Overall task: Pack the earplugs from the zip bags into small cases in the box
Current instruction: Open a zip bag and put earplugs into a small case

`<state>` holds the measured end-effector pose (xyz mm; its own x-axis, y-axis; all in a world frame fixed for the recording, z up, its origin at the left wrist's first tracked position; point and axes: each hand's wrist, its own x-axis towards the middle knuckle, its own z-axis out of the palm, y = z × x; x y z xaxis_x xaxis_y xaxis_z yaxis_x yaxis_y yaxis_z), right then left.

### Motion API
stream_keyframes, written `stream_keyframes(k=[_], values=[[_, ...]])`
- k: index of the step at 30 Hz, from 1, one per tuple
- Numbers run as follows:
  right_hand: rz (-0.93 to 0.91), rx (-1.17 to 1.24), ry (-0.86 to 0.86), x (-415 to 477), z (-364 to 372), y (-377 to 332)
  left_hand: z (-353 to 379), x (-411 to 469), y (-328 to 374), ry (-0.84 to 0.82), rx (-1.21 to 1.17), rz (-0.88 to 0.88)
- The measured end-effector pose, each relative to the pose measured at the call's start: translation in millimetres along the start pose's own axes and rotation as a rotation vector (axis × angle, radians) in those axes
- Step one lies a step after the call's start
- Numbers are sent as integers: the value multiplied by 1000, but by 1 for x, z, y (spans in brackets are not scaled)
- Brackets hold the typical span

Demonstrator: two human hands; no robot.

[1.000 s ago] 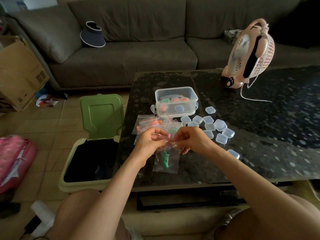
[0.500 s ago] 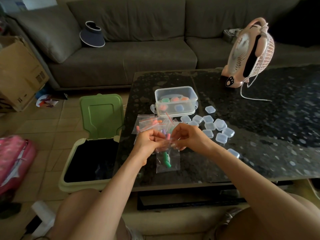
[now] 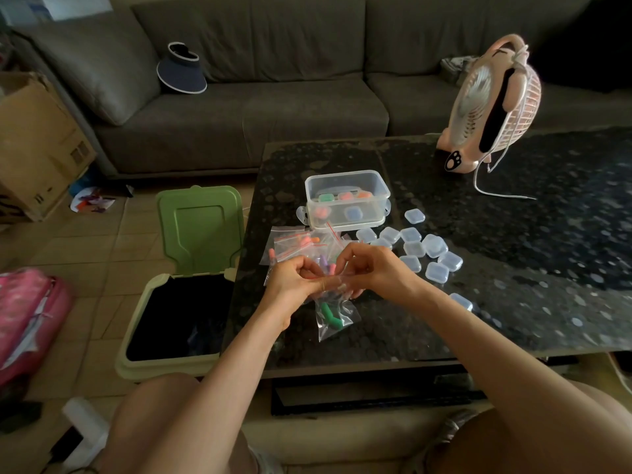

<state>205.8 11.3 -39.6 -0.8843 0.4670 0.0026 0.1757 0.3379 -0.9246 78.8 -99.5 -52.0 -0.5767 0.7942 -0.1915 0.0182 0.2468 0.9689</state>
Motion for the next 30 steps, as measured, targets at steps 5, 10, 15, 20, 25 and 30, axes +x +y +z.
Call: stream_keyframes(k=[5,10,15,20,25,30], values=[[52,-75,24,0,-4,4,0,-2,2,-71,38,44],[133,-36,72,-2,-8,4,-8,-4,5,-183,67,110],[123,-27,-15,-6,-14,0,-9,-5,6,-216,131,211],[98,147,-49,-12,-18,-4,-9,-7,8,-255,190,298],[136,251,-121,-17,-21,-9,-6,-12,11,-246,116,279],[225,383,-80,-20,-24,-10,-6,-9,9,-212,114,288]])
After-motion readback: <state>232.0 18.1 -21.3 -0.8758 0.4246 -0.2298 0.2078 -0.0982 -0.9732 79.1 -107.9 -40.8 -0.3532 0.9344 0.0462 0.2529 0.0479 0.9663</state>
